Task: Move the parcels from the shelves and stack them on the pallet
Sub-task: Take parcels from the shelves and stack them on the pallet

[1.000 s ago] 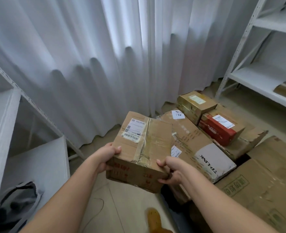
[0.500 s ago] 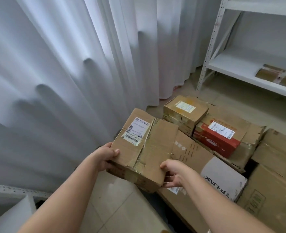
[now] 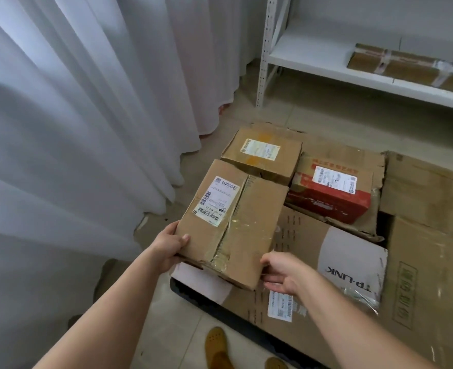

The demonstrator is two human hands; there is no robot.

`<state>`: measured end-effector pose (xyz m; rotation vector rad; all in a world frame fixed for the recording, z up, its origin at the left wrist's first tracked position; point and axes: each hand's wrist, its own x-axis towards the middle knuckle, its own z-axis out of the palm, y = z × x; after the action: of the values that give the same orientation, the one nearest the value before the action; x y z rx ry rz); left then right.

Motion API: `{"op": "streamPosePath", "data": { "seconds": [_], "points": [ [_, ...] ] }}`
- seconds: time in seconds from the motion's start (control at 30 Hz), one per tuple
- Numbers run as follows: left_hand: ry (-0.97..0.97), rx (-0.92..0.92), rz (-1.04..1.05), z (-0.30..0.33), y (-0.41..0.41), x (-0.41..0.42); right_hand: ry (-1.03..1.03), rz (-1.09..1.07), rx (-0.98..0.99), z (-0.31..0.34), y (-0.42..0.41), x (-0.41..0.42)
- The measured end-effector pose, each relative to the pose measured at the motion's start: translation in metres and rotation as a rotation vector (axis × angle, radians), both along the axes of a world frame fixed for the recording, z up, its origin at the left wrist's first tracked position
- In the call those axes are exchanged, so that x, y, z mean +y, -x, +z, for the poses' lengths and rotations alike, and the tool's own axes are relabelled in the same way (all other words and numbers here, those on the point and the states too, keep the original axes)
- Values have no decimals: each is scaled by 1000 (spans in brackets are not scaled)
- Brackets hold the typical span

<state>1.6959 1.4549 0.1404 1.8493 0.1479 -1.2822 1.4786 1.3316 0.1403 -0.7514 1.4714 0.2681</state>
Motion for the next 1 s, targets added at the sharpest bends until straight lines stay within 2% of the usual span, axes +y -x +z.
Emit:
{"op": "streamPosePath", "data": {
  "seconds": [0.2, 0.33, 0.4, 0.5, 0.57, 0.67, 0.73, 0.8, 0.87, 0.93, 0.97, 1.0],
  "points": [
    [3, 45, -45, -44, -27, -14, -12, -54, 32, -31, -22, -1],
    [-47, 31, -96, -52, -37, -18, -14, -96, 62, -41, -25, -5],
    [-136, -37, -221, -48, -41, -20, -45, -86, 61, -40, -25, -7],
    [-370, -80, -597, -32, -48, -26, -83, -77, 61, -35, -23, -7],
    [-520, 52, -826, -25, -51, -27, -63, -4, 119, -29, -24, -11],
    [-620, 224, -1003, -23, -48, -22, 23, 55, 213, -28, -26, -27],
    [-605, 290, -1031, -26, -41, -18, 229, -124, 231, -33, -26, -38],
    [-590, 286, -946, -31, -35, -19, 432, -322, 239, -35, -25, -47],
    [-612, 85, -644, -37, -30, -27, 503, -375, 316, -39, -22, -49],
    [-520, -251, -208, -48, -34, -34, 315, -370, 315, -47, -16, -42],
    [-410, -390, -102, -51, -39, -37, 194, -361, 266, -55, -14, -38],
    [-280, -482, -82, -53, -46, -40, 71, -351, 202, -54, -13, -33]
  ]
}}
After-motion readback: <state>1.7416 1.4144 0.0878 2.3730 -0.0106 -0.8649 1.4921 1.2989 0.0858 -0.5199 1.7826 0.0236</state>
